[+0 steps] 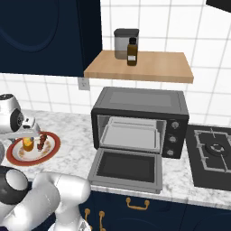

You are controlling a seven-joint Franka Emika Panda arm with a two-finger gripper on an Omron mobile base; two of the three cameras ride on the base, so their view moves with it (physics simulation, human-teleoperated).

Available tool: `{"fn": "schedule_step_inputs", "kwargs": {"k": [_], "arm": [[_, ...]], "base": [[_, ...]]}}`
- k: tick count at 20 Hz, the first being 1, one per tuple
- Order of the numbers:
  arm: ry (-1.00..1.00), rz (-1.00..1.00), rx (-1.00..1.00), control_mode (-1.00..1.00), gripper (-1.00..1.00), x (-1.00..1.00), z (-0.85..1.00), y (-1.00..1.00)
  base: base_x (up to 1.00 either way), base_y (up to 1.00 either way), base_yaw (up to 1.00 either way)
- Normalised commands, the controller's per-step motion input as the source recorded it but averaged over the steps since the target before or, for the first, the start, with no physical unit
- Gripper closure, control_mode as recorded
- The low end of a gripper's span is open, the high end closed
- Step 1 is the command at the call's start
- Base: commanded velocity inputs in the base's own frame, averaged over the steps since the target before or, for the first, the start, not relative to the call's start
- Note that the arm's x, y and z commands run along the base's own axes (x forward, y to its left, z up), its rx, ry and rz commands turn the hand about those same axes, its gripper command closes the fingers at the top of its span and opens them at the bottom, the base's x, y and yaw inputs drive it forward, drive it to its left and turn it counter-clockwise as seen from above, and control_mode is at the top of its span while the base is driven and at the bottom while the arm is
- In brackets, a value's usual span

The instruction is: Pick up the kebab skewer and baguette bread, and place them inside the toaster oven. Close the toaster oven door and start by setting the timer.

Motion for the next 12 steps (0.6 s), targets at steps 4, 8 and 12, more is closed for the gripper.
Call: {"fn": "schedule_step_inputs", "kwargs": {"k": [4,8,12], "arm": [[0.0,0.07,0.0,-1.0,-1.0,0.87,-0.36,0.44],[0.02,0.03,0.0,-1.0,-1.0,0.7,-0.4,0.44],[0.06,0.01,0.0,-1.0,-1.0,0.32,-0.42,0.5]], "base": [[0.0,0.0,0.0],[0.0,0.0,0.0],[0.0,0.0,0.0]]}}
